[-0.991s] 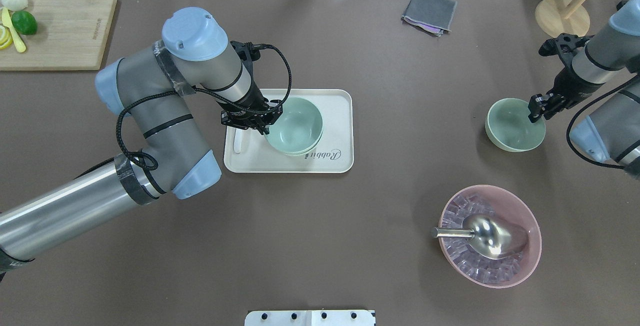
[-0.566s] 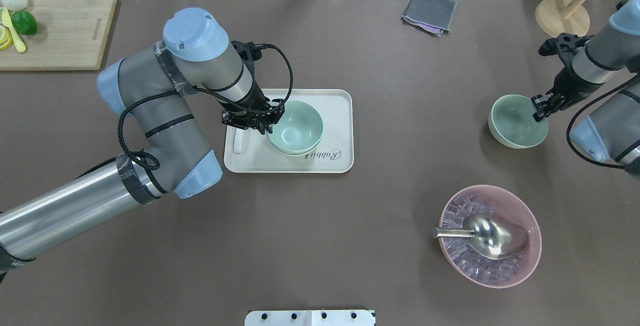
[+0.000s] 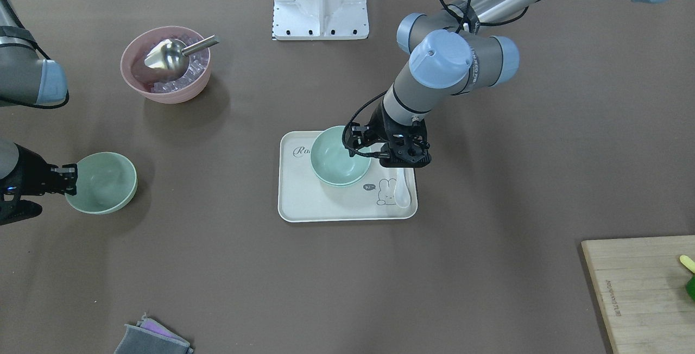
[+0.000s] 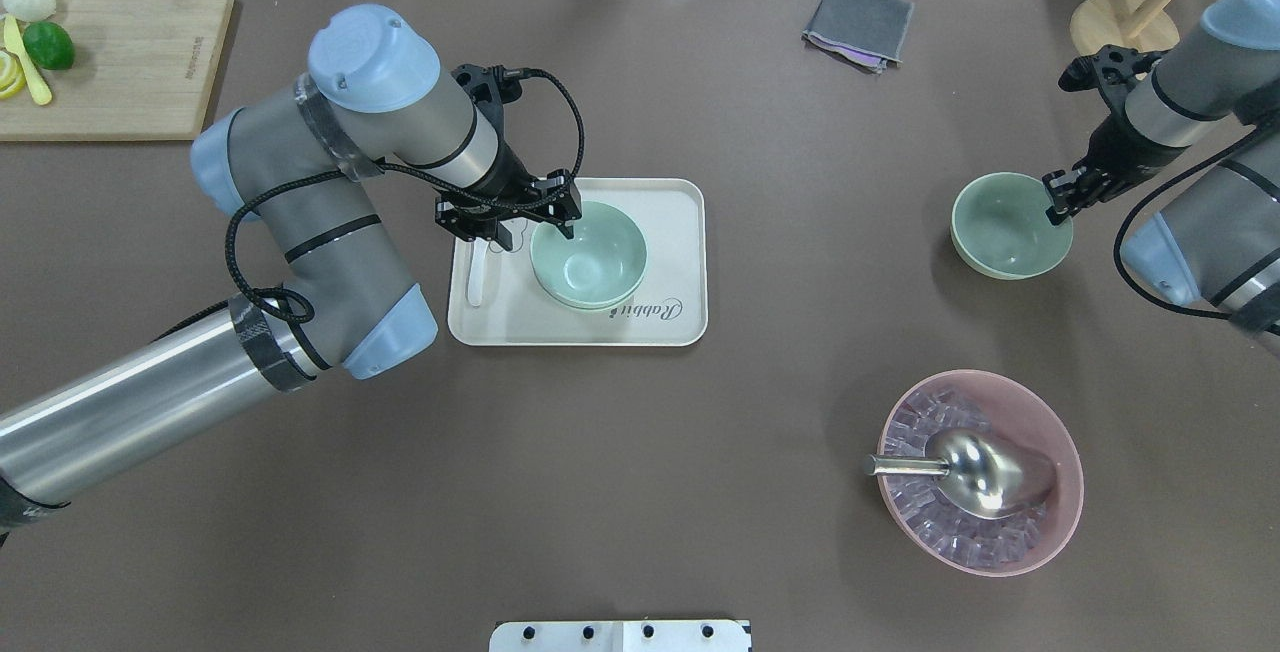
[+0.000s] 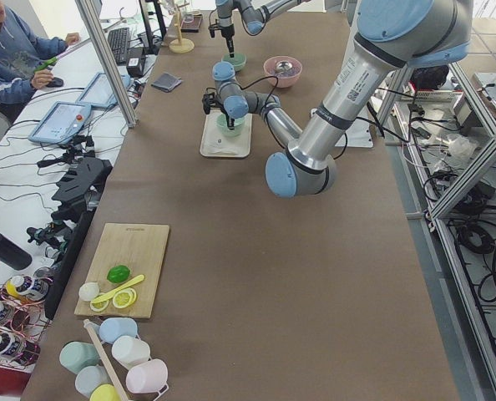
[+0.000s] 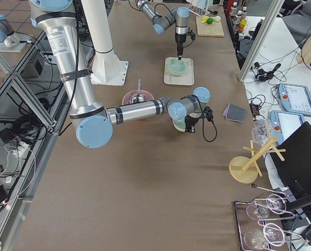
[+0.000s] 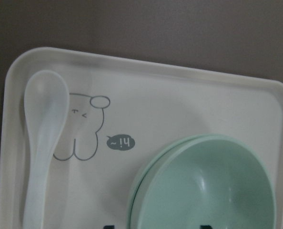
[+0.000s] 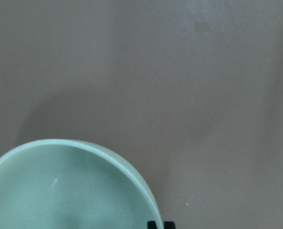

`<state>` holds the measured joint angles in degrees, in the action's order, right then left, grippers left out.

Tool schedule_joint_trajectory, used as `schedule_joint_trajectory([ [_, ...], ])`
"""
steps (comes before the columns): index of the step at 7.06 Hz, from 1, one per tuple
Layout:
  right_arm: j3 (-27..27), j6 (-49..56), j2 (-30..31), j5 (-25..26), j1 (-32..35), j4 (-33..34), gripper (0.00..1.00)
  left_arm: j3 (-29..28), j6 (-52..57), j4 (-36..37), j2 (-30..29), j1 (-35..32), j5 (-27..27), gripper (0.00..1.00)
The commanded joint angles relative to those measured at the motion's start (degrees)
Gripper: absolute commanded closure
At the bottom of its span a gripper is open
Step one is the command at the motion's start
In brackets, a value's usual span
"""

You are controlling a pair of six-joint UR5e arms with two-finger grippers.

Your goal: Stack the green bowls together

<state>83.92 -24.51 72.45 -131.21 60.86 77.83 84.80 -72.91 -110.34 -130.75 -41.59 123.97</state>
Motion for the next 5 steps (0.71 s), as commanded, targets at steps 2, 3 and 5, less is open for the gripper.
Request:
schedule_joint_trajectory([
  [2, 0.8, -14.5, -8.7, -0.5, -1.9, -0.2, 1.00, 6.2, 1.4, -0.2, 7.3, -7.7, 9.2, 0.02],
  [3, 1.9, -22.3, -11.8, -0.6, -4.7, -0.5, 1.00, 10.4, 6.2, 0.1, 12.5, -9.7, 9.9, 0.02],
  [5, 2.7, -34.3, -17.6, 1.1, -10.2, -0.6, 1.00, 16.3, 13.0, -0.1, 23.6, -12.7, 11.5, 0.02],
])
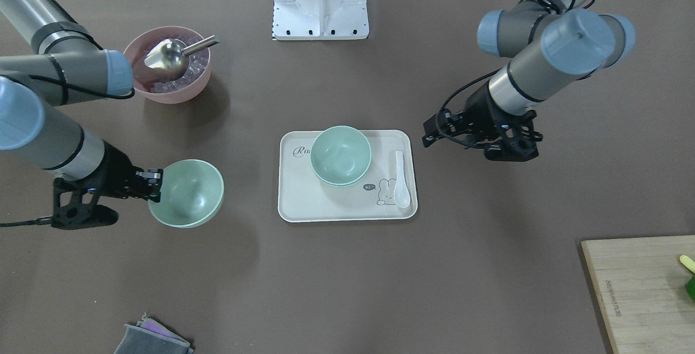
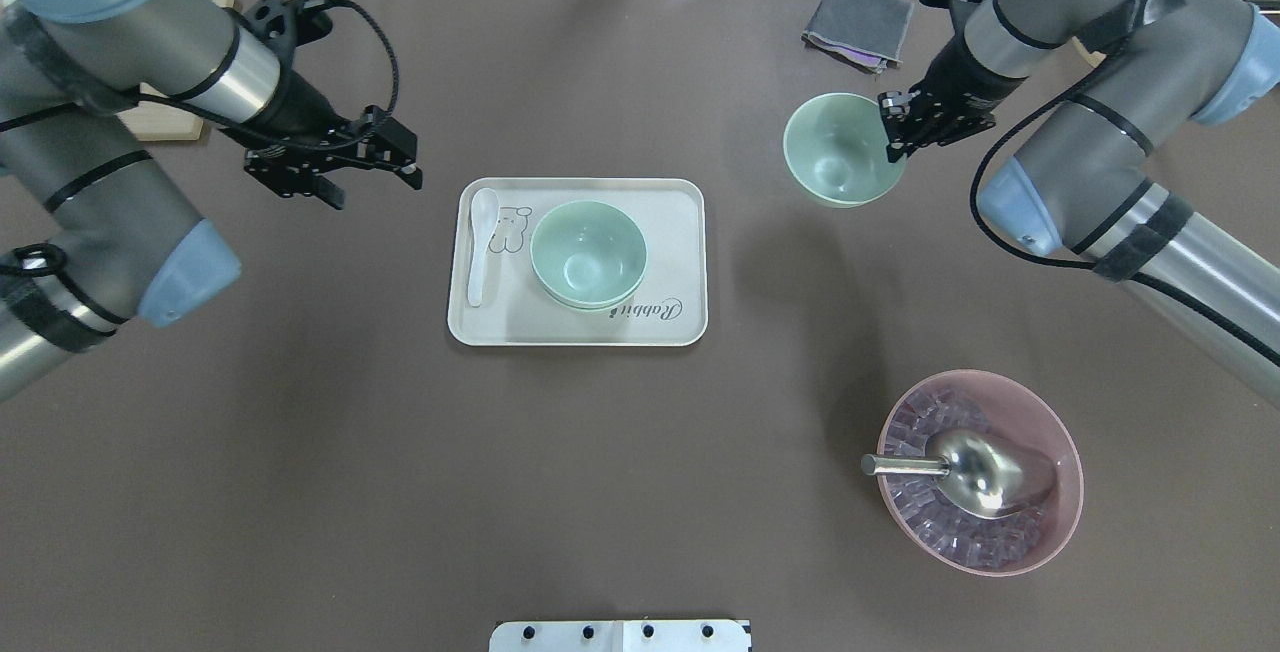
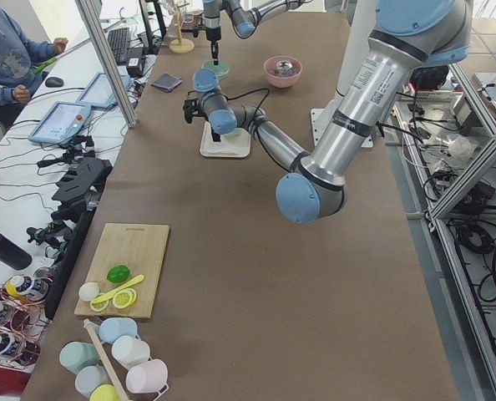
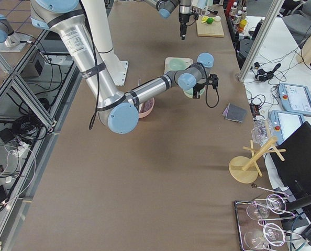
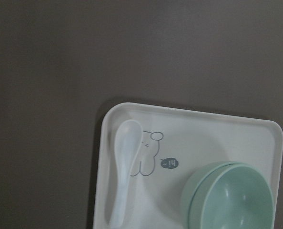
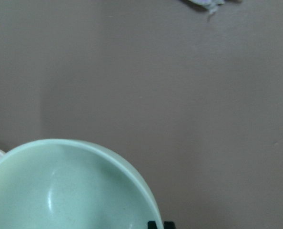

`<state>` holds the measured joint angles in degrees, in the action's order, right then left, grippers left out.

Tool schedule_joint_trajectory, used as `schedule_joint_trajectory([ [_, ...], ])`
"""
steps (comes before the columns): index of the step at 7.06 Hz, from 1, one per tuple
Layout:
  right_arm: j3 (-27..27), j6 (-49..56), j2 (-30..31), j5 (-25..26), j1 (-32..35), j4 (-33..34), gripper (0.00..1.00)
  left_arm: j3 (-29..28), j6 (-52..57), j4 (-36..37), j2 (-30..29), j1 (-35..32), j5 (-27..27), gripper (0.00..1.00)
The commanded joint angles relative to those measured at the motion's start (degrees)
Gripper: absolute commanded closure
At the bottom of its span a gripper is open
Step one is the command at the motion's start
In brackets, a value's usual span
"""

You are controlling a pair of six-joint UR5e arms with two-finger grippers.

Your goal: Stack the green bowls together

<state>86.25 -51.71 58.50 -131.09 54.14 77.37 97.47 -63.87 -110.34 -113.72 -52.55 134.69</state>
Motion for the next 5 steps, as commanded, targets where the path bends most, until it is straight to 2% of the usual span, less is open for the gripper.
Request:
schedule_joint_trajectory([
  [1, 0.3, -13.4, -6.8, 4.1, -7.1, -0.1, 1.00, 5.3, 7.8, -0.2, 10.5, -3.5, 1.1, 0.02],
  [2, 0.0, -18.4, -9.6, 8.4, -10.2, 0.1, 1.00, 5.4, 10.8, -0.2, 13.0, -4.6, 1.8, 0.02],
  [5, -1.2, -24.8, -14.2, 12.7, -14.3, 0.2, 1.00, 6.2, 16.1, -0.2, 18.2, -7.5, 1.7, 0.02],
])
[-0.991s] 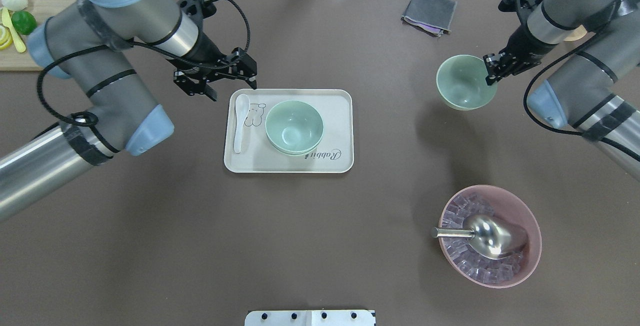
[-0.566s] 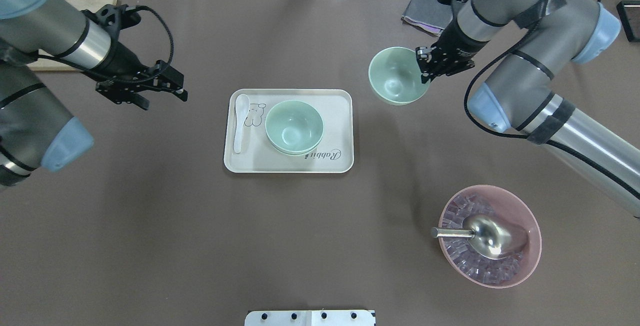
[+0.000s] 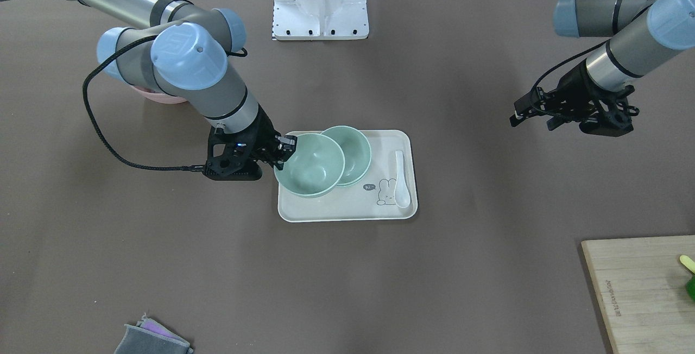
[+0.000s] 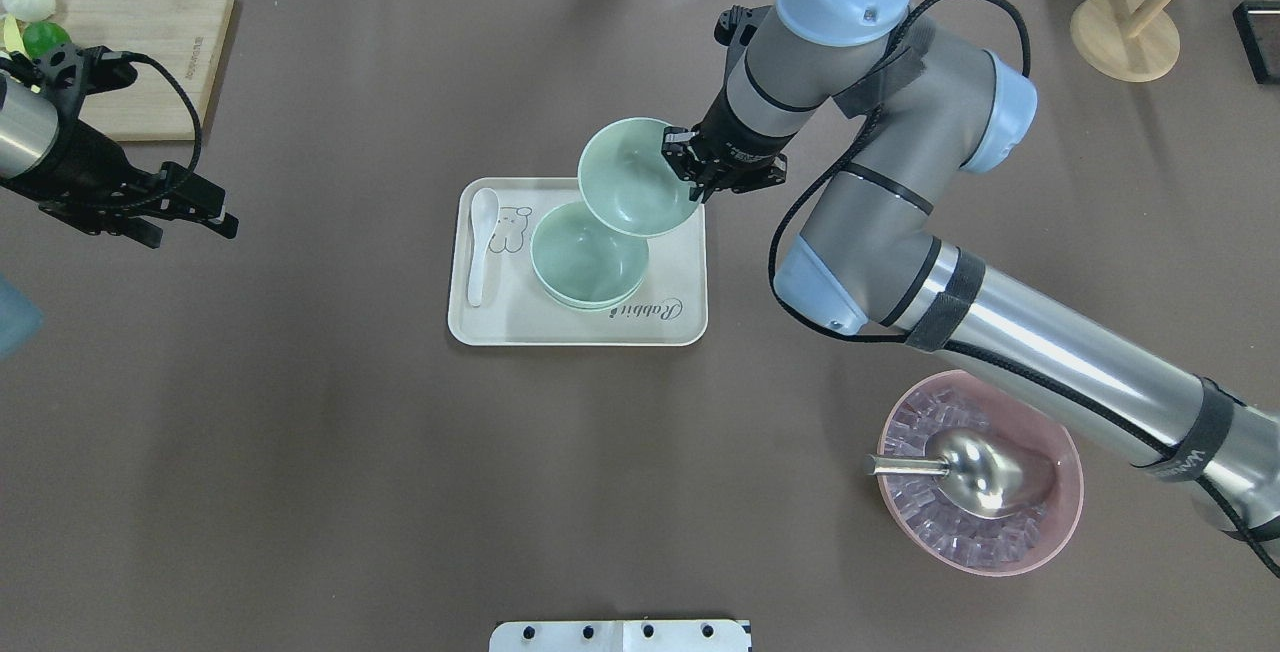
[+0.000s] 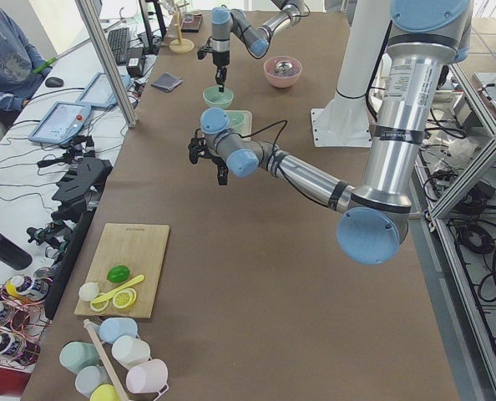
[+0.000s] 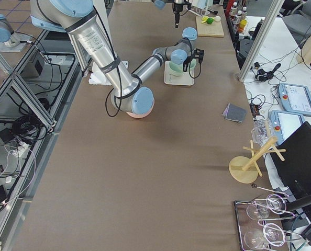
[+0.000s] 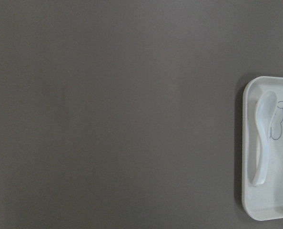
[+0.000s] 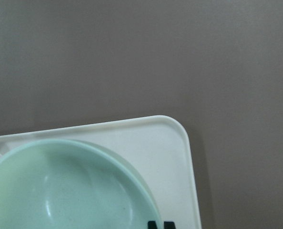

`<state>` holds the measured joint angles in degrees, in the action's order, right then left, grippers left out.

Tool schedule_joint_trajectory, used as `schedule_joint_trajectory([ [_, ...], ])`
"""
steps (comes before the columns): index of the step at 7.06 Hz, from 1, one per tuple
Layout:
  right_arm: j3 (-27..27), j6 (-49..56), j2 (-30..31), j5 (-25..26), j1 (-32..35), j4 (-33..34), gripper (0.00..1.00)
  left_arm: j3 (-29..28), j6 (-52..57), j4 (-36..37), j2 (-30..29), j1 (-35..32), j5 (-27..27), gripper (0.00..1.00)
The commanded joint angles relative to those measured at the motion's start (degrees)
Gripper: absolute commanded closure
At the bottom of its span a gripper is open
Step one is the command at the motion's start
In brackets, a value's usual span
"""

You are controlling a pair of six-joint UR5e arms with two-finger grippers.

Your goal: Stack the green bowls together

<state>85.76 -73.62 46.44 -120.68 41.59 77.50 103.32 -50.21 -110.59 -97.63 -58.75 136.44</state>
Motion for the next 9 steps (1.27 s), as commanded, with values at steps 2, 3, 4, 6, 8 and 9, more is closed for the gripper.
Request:
schedule_joint_trajectory([
  [2, -4.0, -3.9, -5.2, 3.7, -3.3, -0.1, 1.00, 0.6, 3.1, 0.0, 2.9, -1.5, -0.4, 0.02],
  [3, -4.1, -4.0, -5.0, 3.7, -3.6, 0.0, 1.00, 0.7, 3.1, 0.0, 3.0, -1.5, -0.6, 0.02],
  [4, -4.1, -4.1, -5.0, 3.3, -3.6, 0.0, 1.00, 0.7, 3.1, 0.0, 2.9, -1.5, -0.6, 0.02],
  [6, -4.0, -3.9, -4.9, 1.8, -3.6, 0.5, 1.00, 0.7, 3.0, 0.0, 2.8, -1.5, -0.7, 0.02],
  [8, -4.0, -3.8, -4.5, 0.4, -3.6, 0.6, 1.00, 0.7, 3.0, 0.0, 2.8, -1.5, -0.7, 0.02],
  [9, -4.0, -3.6, -4.3, 0.2, -3.6, 0.6, 1.00, 0.7, 2.6, 0.0, 2.7, -1.5, -0.5, 0.02],
])
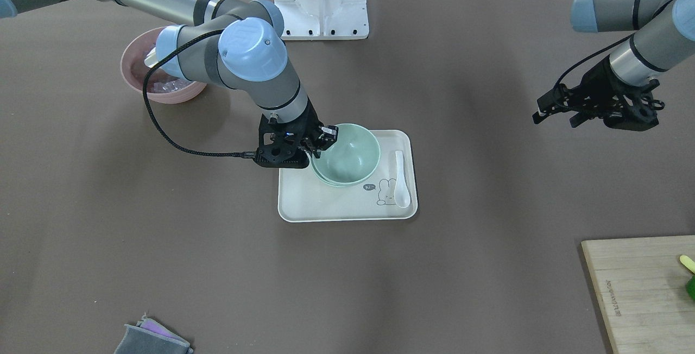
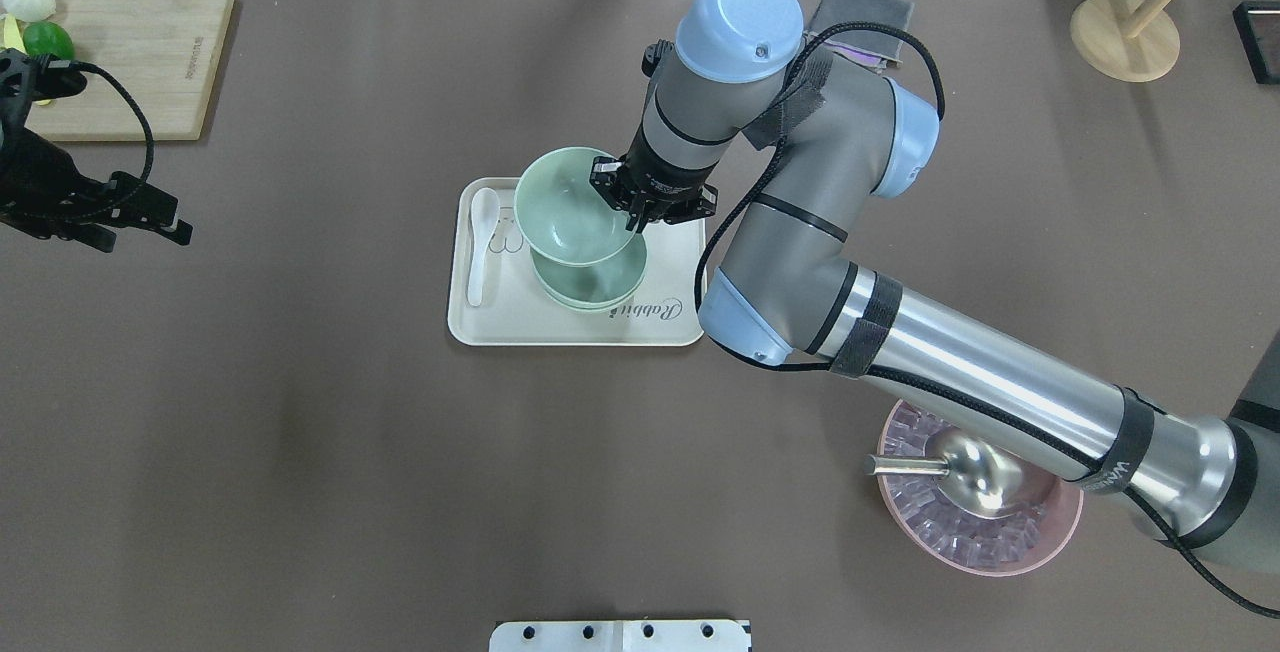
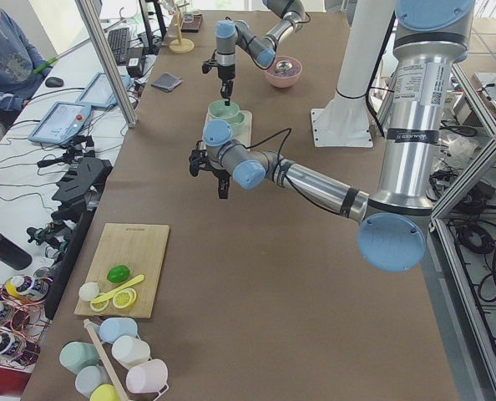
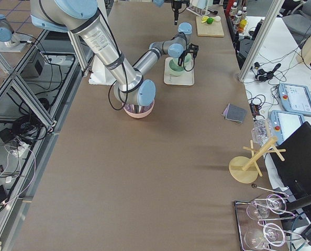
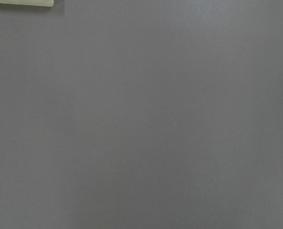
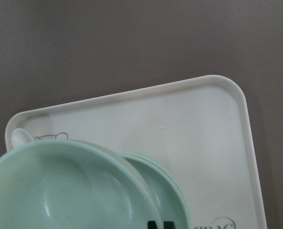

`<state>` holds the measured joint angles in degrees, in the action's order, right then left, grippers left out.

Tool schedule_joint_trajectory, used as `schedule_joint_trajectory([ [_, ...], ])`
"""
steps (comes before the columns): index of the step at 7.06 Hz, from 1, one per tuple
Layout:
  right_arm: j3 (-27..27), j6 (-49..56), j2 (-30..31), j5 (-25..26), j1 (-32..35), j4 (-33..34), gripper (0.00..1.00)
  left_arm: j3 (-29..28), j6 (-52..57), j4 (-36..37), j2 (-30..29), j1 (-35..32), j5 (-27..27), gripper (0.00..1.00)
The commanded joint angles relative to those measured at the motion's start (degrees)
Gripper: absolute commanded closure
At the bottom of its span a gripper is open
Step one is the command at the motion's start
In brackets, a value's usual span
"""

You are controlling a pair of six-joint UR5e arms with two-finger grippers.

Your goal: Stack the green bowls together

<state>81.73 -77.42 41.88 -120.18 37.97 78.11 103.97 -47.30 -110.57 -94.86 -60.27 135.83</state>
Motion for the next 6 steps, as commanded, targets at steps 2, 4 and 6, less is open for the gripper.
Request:
schedule_joint_trajectory([
  [2, -0.5, 0.2, 0.5, -0.2, -0.2, -0.1, 0.14, 0.1, -0.7, 0.0, -0.2, 0.0, 0.5, 0.02],
  [4, -0.3, 0.0, 0.7, -0.5, -0.2, -0.2, 0.00, 0.1, -0.9, 0.0, -0.5, 0.1, 0.5, 0.02],
  [6, 0.3, 0.5, 0.9, -5.2, 3.3, -0.1, 0.00, 0.2, -0.9, 0.3, -0.6, 0.0, 0.5, 0.02],
])
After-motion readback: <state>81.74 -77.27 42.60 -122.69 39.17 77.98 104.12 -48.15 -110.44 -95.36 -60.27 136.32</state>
